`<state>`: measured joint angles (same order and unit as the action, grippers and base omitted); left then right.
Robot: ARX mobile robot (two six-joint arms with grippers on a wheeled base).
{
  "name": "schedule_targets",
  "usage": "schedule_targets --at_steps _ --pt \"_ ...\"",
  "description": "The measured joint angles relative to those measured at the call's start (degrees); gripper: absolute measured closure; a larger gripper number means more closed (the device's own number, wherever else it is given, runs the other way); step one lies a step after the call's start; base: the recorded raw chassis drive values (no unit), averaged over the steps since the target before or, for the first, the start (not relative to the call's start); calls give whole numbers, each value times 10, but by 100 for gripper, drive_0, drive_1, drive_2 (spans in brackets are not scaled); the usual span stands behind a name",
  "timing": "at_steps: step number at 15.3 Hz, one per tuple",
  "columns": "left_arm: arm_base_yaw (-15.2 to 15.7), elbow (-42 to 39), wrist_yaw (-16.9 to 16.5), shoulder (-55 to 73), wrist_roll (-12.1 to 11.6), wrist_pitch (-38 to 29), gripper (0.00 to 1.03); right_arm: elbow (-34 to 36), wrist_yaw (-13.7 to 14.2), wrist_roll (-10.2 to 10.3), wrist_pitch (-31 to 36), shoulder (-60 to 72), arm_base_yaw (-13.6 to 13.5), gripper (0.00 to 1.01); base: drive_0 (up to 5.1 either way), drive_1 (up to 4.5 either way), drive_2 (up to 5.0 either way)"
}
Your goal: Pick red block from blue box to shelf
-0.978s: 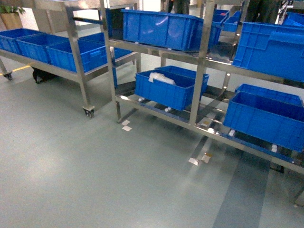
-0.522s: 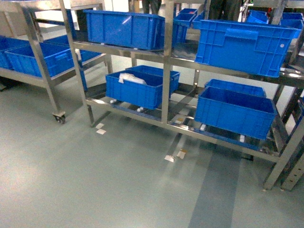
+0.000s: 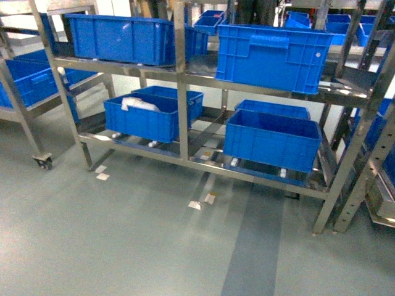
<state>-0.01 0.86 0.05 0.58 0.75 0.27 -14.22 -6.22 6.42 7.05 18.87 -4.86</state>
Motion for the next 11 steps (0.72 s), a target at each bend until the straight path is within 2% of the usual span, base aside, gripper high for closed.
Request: schedule_targets --at_steps 8,11 --pt "0 0 0 0 0 0 5 0 0 0 0 0 0 75 -136 -136 -136" --pt "0 0 0 0 0 0 5 0 0 0 0 -2 0 75 -11 410 -433"
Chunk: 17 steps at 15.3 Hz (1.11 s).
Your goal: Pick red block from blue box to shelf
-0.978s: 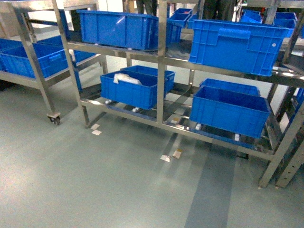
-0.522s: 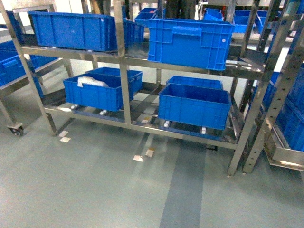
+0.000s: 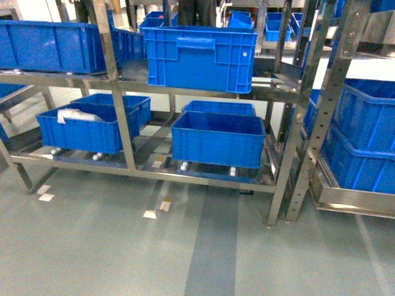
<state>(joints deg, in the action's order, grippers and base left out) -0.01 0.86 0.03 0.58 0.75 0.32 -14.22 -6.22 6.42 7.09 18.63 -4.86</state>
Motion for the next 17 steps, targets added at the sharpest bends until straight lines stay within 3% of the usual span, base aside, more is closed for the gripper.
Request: schedule_targets --at_steps 17 --pt "0 0 0 0 0 -2 5 0 0 0 1 0 0 75 -11 410 -433"
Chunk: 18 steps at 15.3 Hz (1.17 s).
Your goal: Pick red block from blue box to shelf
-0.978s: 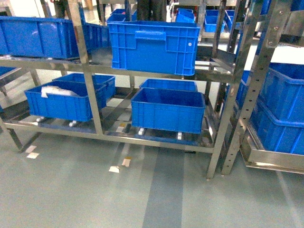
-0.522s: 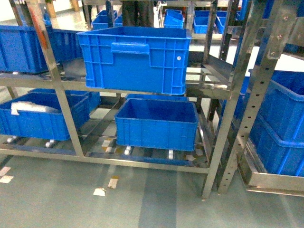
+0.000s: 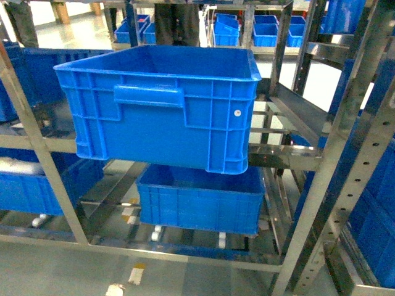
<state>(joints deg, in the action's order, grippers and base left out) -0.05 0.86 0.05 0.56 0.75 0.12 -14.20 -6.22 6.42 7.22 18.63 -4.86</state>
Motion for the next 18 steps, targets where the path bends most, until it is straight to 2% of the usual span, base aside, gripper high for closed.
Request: schedule_targets --at_steps 11,18 --pt "0 0 0 0 0 1 5 1 0 0 -1 0 0 75 -11 410 -433" --pt "0 0 0 0 0 1 5 1 0 0 -2 0 0 75 0 0 0"
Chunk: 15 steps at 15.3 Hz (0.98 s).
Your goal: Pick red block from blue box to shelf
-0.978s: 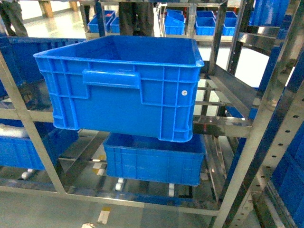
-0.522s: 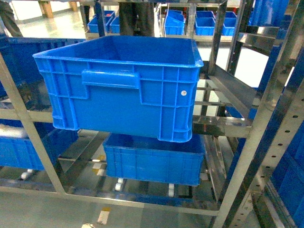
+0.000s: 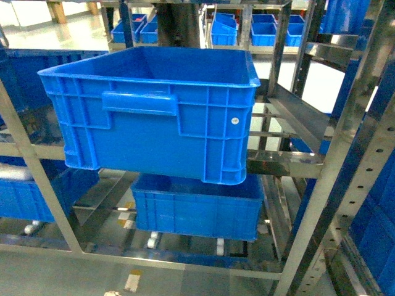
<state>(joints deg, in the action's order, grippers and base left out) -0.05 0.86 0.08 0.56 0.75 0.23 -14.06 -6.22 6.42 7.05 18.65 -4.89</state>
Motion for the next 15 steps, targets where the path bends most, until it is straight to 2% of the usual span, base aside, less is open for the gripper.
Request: schedule_targets --at_steps 15 --pt "0 0 -1 0 0 0 5 0 2 0 0 0 0 75 0 0 0"
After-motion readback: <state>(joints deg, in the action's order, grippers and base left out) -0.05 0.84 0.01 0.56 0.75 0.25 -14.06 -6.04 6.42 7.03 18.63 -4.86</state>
